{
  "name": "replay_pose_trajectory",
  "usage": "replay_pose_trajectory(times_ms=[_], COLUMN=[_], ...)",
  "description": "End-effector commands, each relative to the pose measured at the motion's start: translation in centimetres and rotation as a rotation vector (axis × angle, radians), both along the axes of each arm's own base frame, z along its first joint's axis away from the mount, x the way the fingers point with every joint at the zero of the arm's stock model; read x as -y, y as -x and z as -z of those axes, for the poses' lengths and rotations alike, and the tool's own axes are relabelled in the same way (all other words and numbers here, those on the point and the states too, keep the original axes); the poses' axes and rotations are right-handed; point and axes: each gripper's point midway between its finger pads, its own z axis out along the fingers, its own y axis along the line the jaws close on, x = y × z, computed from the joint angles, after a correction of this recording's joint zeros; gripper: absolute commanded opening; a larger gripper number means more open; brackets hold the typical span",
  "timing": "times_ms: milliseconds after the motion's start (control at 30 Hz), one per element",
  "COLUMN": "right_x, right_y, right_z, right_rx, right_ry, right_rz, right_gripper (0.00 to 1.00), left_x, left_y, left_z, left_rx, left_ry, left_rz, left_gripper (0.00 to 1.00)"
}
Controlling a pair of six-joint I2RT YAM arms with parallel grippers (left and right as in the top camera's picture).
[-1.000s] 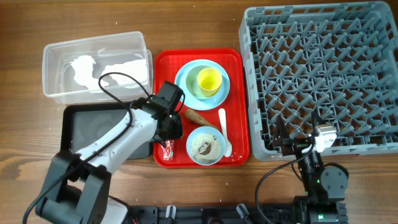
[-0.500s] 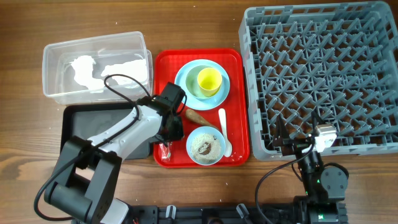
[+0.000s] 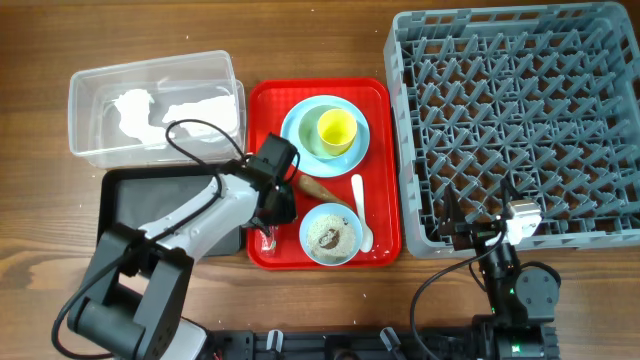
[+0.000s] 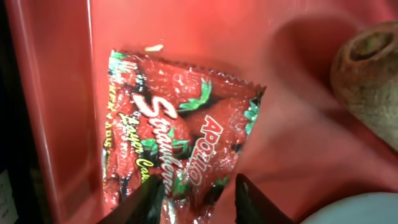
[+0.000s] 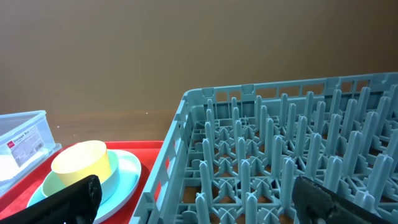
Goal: Sort waste into correct bins and load items into the dishwasher rack
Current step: 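Carry the wrapper with the left gripper and drop it in the clear bin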
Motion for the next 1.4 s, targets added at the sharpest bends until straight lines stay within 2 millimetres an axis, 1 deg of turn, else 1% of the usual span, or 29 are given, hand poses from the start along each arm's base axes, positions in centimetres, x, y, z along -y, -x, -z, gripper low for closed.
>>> replay_pose_trajectory(times_ms=[0, 267, 333, 367, 433, 467, 500, 567, 600, 633, 667, 733, 800, 833, 867, 933, 967, 1000, 1033, 1067, 1100, 1133, 1167, 1200, 1233, 1267, 1300, 1333, 1367], right_x=[0.1, 0.1, 0.1, 0.1, 0.1, 0.1, 0.1, 0.1, 0.1, 0.1, 0.1, 0.1, 0.1, 0.1, 0.1, 0.1, 0.1, 0.1, 0.1, 0.1, 0.1, 0.1, 0.1, 0.1, 0.1, 0.1, 0.1, 0.1, 0.1], right_y=[0.0, 0.0, 0.0, 0.0, 0.0, 0.0, 0.0, 0.0, 0.0, 0.0, 0.0, 0.0, 0.0, 0.0, 0.0, 0.0, 0.0, 0.0, 0.0, 0.0, 0.0, 0.0, 0.0, 0.0, 0.0, 0.0, 0.0, 0.0, 0.0], right_z=[-0.2, -0.2, -0.2, -0.2, -0.2, -0.2, -0.2, -0.2, -0.2, -0.2, -0.2, -0.2, -0.2, -0.2, -0.2, -0.2, -0.2, -0.2, -0.2, -0.2, -0.2, -0.2, -0.2, -0.2, -0.2, -0.2, -0.2, -0.2, -0.2], right_rx=[0.01, 0.01, 0.01, 0.01, 0.01, 0.01, 0.01, 0.01, 0.01, 0.01, 0.01, 0.01, 0.01, 0.01, 0.01, 0.01, 0.01, 0.01, 0.01, 0.01, 0.01, 0.01, 0.01, 0.01, 0.01, 0.01, 0.01, 0.01, 0.01], right_ry=[-0.012, -0.013, -0.013, -0.013, -0.012, -0.012, -0.012, -0.013, -0.013, -0.013, -0.013, -0.012, -0.013, -0.013, -0.013, -0.012, -0.013, -0.012, -0.012, -0.013, -0.013, -0.013, -0.013, -0.012, -0.013, -0.013, -0.013, -0.013, -0.013], right_rz=[0.006, 0.006, 0.006, 0.006, 0.006, 0.007, 0.007, 0.006, 0.007, 0.006, 0.006, 0.006, 0.007, 0.006, 0.007, 0.007, 0.006, 0.007, 0.006, 0.007, 0.007, 0.006, 0.007, 0.006, 0.006, 0.007, 0.007, 0.006, 0.006], right_gripper=[1.0, 1.0, 1.0, 1.0, 1.0, 1.0, 1.0, 1.0, 1.0, 1.0, 1.0, 1.0, 1.0, 1.0, 1.0, 1.0, 1.0, 1.0, 1.0, 1.0, 1.0, 1.0, 1.0, 1.0, 1.0, 1.0, 1.0, 1.0, 0.99], left_x=[-1.2, -1.2, -0.7, -0.1, 1.0, 1.3, 1.0, -1.2, -2.5, -4.0, -6.1, -10.0, -12.5, -13.6, -14.6, -15.6, -16.0, -16.6, -16.9, -17.2, -17.3, -17.4, -17.4, -17.4, -17.6, -18.2, -19.4, -22.5, -24.3], left_y=[2.0, 1.9, 1.0, -0.1, -2.6, -4.3, -5.9, -9.2, -10.5, -12.0, -13.7, -16.9, -19.0, -19.9, -20.6, -21.3, -21.7, -22.1, -22.3, -22.4, -22.5, -22.6, -22.3, -21.4, -19.9, -18.5, -16.9, -14.2, -12.9], left_z=[2.3, 2.2, 1.3, 0.1, -3.5, -6.1, -8.5, -13.7, -15.5, -17.2, -18.6, -20.6, -21.2, -20.7, -19.8, -18.1, -17.1, -15.5, -14.8, -14.3, -14.5, -16.3, -17.6, -19.0, -20.5, -21.6, -22.4, -22.3, -21.8], left_rx=[-0.051, -0.046, -0.014, 0.026, 0.126, 0.214, 0.299, 0.484, 0.562, 0.64, 0.718, 0.844, 0.916, 0.929, 0.925, 0.902, 0.888, 0.864, 0.853, 0.848, 0.857, 0.902, 0.923, 0.93, 0.929, 0.924, 0.908, 0.857, 0.82], left_ry=[-0.044, -0.042, -0.025, -0.005, 0.037, 0.049, 0.045, 0.016, 0.014, 0.017, 0.007, 0.008, 0.006, -0.002, -0.014, -0.032, -0.041, -0.054, -0.061, -0.065, -0.064, -0.05, -0.044, -0.042, -0.045, -0.051, -0.059, -0.09, -0.109], left_rz=[0.021, 0.022, 0.021, 0.021, 0.02, 0.013, -0.008, -0.095, -0.144, -0.202, -0.272, -0.394, -0.463, -0.489, -0.509, -0.528, -0.536, -0.546, -0.551, -0.555, -0.559, -0.564, -0.565, -0.566, -0.569, -0.584, -0.63, -0.753, -0.818], left_gripper=[0.32, 0.04, 0.04, 0.04, 0.04, 0.04, 0.04, 0.04, 0.04, 0.04, 0.04, 0.04, 0.04, 0.04, 0.04, 0.04, 0.07, 0.18, 0.35, 0.47, 0.6, 0.8, 0.8, 0.64, 0.28, 0.04, 0.04, 0.04, 0.04])
